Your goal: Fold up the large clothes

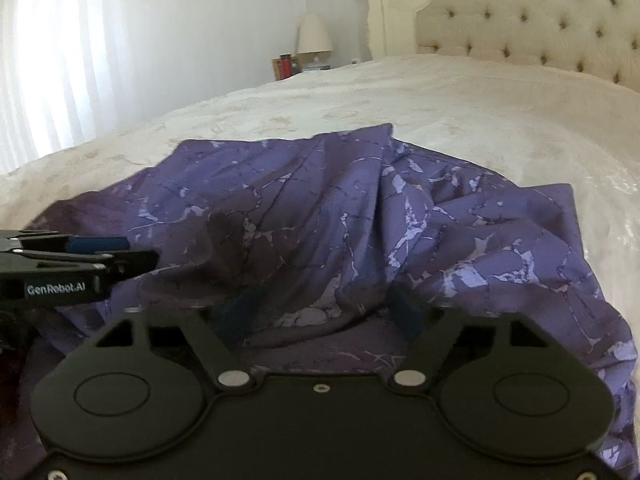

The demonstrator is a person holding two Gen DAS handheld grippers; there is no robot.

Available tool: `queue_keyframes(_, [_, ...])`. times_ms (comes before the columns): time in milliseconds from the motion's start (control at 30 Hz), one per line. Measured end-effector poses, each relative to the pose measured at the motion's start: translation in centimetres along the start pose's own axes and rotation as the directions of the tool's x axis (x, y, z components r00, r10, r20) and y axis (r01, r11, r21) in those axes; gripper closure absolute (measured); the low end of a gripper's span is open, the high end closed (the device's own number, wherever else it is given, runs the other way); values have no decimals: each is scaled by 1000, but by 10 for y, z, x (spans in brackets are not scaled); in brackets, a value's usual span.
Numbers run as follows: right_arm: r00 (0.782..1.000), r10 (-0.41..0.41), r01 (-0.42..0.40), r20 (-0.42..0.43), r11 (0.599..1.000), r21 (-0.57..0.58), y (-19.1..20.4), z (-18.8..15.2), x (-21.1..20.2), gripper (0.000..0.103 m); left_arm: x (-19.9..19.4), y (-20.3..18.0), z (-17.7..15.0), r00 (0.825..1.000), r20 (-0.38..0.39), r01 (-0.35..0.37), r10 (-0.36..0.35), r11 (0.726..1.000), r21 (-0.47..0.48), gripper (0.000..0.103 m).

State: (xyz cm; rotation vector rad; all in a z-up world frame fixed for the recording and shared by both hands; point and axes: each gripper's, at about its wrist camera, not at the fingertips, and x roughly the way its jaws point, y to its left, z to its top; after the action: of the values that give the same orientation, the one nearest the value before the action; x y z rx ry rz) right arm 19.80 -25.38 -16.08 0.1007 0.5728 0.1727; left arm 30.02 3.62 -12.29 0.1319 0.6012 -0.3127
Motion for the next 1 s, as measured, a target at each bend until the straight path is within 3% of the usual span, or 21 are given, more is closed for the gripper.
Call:
queue_keyframes(67, [1000,-10,10,2,1000,12,-2,5,-9,9,-14,-1,0,1000,-1,-28,28,1000,7,23])
queue_keyframes(100, [1000,-5,5,9,1000,19,-4,7,-17,8,-23,-1,-1,1000,8,-7,7,1000,4,21])
queue_keyframes(233, [998,10,-11,70,1000,13,-7,11,-60,3,-67,1,-5,999,47,-10,10,1000,-10,21])
queue_keyframes(333, [994,32,-34,101,999,14,-8,12,-102,1,-106,7,-6,997,76,11,-6,997,-72,21])
queue_keyframes(500, [994,23,-27,104,999,43,-9,8,-170,1,-168,23,-7,994,106,11,5,988,-152,21])
queue_keyframes(733, [999,8,-12,36,993,116,-22,-9,-234,1,-238,26,-33,990,89,-104,111,991,-84,21])
queue_keyframes(900, [998,-4,12,-61,991,134,-29,-33,-257,1,-258,36,-66,994,-39,-111,107,984,-139,21])
queue_keyframes(1000, [990,2,21,-139,986,163,-34,-51,-265,1,-259,38,-86,986,-136,-114,93,981,-159,21])
